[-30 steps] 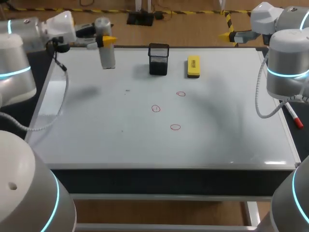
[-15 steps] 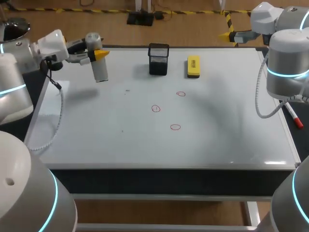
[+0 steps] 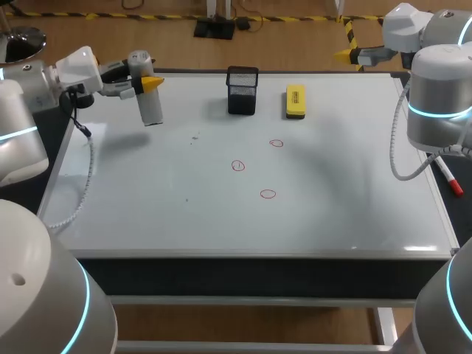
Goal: Pick up the inspection probe, press it on each red-marked spot on the whiteboard one by one, put down the probe, pick up the eraser, and wipe off all the red marks.
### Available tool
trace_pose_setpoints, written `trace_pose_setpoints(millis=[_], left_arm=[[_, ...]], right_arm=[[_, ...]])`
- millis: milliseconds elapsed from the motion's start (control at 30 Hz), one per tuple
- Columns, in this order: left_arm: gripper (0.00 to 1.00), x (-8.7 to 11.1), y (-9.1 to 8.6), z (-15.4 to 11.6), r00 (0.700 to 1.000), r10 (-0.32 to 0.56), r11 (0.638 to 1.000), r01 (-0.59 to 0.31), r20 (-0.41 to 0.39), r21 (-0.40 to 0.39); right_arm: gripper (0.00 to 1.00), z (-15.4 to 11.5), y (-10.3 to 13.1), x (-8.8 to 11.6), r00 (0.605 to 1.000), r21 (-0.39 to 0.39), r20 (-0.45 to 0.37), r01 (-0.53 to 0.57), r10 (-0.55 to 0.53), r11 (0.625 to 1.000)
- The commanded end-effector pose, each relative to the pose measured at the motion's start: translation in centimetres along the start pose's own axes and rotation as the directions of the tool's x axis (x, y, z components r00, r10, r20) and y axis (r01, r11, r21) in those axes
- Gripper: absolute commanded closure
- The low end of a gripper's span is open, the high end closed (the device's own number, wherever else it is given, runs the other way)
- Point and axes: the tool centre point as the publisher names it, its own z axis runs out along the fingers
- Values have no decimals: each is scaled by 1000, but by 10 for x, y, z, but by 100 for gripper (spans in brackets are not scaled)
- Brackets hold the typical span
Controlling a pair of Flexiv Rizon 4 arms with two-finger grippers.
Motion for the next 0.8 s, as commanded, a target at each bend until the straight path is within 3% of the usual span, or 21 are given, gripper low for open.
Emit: trace_pose_setpoints(millis=[33, 200, 267, 300, 400, 600, 800], left_arm=[[100, 0, 0, 0, 1000, 1, 1000, -1, -1, 3], [100, 0, 0, 0, 1000, 1, 1000, -1, -1, 3], [100, 0, 0, 0, 1000, 1, 1000, -1, -1, 3], [100, 0, 0, 0, 1000, 1, 1000, -1, -1, 3], [100, 0, 0, 0, 1000, 1, 1000, -1, -1, 3], [100, 0, 0, 0, 1000, 1, 1000, -1, -1, 3], [100, 0, 0, 0, 1000, 1, 1000, -1, -1, 3]], right_arm=[[0, 0, 0, 0, 1000, 0, 0, 0, 0, 1000], [0, 0, 0, 0, 1000, 0, 0, 0, 0, 1000], [0, 19, -2, 1, 979, 35, -186, 93, -85, 995], [0, 26, -1, 3, 956, 47, -263, 150, -133, 987], [0, 47, 1, 6, 888, 81, -386, 303, -251, 949], [0, 77, 3, 15, 752, 62, -556, 463, -355, 884], [0, 100, -4, 25, 523, 14, -687, 703, -504, 711]])
